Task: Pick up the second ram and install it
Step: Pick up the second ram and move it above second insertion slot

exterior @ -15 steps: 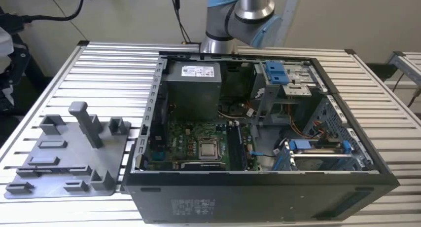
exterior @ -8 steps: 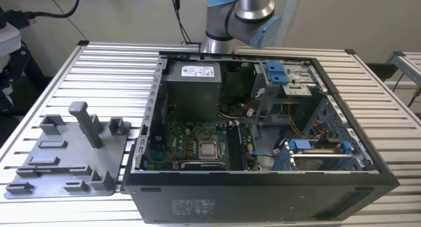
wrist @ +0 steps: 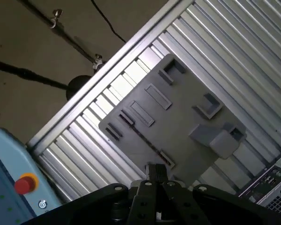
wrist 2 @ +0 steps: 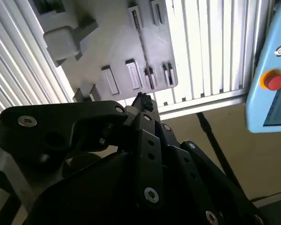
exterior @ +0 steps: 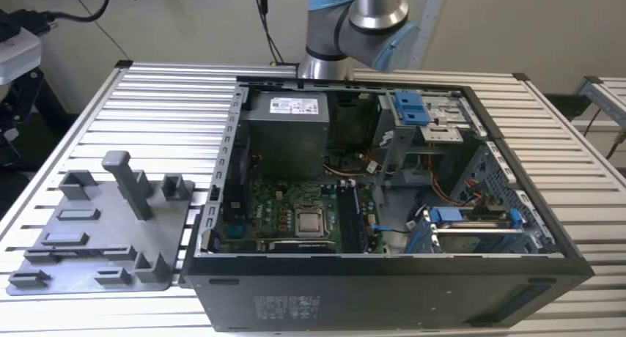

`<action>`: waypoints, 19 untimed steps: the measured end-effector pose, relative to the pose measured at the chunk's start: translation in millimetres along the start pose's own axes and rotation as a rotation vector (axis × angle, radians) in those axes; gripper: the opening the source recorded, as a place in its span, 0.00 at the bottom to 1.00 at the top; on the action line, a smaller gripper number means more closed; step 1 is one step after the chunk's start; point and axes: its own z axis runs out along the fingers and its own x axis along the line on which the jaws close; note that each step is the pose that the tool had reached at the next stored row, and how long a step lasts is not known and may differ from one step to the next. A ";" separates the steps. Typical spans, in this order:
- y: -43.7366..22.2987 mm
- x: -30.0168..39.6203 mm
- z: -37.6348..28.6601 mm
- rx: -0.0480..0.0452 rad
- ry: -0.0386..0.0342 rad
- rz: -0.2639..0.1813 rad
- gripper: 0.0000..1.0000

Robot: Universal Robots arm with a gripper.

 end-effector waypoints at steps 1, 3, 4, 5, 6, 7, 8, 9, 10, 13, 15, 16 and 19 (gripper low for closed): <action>0.0 0.0 0.0 0.0005 0.0008 -0.018 0.11; 0.0 0.0 0.0 0.0015 0.0025 -0.051 0.11; 0.0 0.0 0.0 0.0020 0.0034 -0.068 0.11; 0.0 0.0 0.0 0.0024 0.0041 -0.084 0.11; 0.0 0.0 0.0 0.0029 0.0050 -0.100 0.11; 0.0 0.0 0.0 0.0034 0.0059 -0.117 0.11; 0.0 0.0 0.0 0.0039 0.0067 -0.135 0.11; 0.0 0.0 0.0 0.0044 0.0076 -0.152 0.11; 0.0 0.0 -0.1 0.0049 0.0085 -0.170 0.11; 0.0 0.0 0.0 0.0065 0.0112 -0.225 0.11; 0.0 0.0 0.0 0.0075 0.0129 -0.261 0.11; 0.1 0.0 0.0 0.0080 0.0138 -0.279 0.11; 0.1 -0.1 0.0 0.0095 0.0165 -0.335 0.11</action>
